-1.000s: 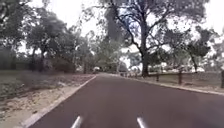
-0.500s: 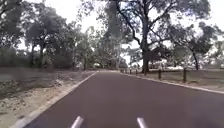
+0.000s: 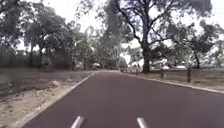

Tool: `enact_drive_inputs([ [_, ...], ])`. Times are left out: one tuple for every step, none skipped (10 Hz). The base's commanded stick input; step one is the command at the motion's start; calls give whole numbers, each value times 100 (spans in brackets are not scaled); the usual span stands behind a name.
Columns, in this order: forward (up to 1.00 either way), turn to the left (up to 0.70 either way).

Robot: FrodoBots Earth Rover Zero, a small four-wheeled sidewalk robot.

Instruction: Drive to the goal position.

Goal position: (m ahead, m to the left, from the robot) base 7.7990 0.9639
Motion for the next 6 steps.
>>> enact_drive_inputs([
  [60, 0],
  [60, 0],
  [60, 0],
  [60, 0],
  [60, 0],
  [60, 0],
])
